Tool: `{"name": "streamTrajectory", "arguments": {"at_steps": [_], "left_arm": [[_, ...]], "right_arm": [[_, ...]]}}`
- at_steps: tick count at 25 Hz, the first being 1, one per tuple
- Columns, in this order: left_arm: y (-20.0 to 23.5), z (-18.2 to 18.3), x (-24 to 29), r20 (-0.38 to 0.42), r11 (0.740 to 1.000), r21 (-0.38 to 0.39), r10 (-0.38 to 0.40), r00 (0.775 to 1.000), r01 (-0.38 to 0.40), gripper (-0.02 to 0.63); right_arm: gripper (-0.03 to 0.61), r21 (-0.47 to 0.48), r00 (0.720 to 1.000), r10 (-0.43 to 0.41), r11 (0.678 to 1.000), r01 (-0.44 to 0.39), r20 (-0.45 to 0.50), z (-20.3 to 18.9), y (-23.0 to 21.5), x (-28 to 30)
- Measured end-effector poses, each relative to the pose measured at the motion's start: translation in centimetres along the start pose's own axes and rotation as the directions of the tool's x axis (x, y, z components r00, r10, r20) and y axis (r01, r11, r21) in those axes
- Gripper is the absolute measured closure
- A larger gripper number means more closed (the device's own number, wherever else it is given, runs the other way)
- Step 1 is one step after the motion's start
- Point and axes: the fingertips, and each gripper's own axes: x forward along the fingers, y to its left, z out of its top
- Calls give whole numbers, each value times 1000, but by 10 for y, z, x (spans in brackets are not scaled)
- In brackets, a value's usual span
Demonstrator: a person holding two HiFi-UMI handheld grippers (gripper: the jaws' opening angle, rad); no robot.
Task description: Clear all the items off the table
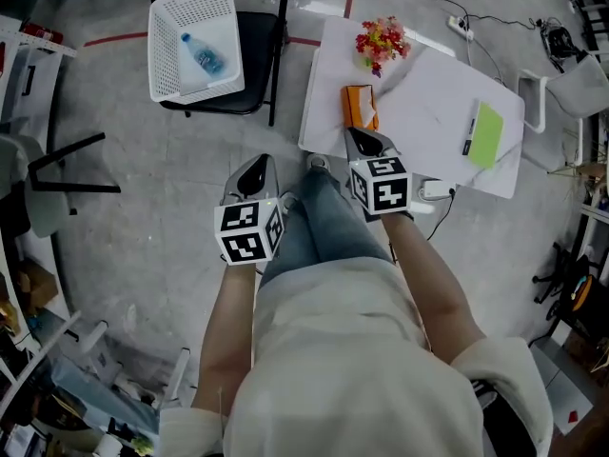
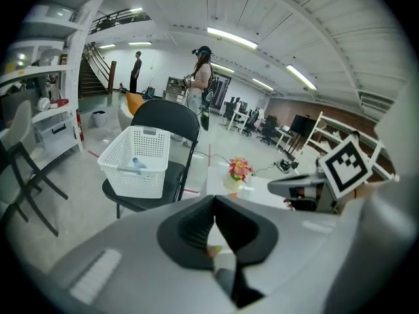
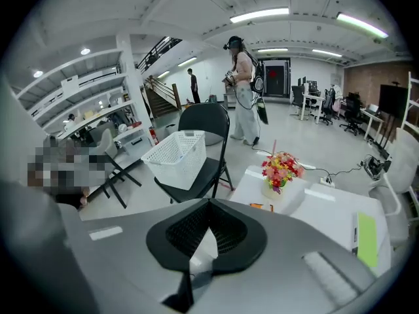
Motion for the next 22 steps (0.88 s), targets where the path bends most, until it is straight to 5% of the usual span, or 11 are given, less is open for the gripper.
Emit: {"name": "streamTrajectory", "arguments": {"at_steps": [6,16,22], "left_arm": [[-8,-3,29,-47,1000,6,-4,999,4,606],[-17,-5,81,-111,1000,13,-4,994,6,606],[-24,-14,109,-144,1000,5,-5,990,6,606]], "right_arm": [[567,45,998,-21,999,24,-66,-21,-34,20],[349,60,983,-49,996,61,-176,-46,-87,66],[289,62,971,-47,996,63,-233,-63,-107,96]]}}
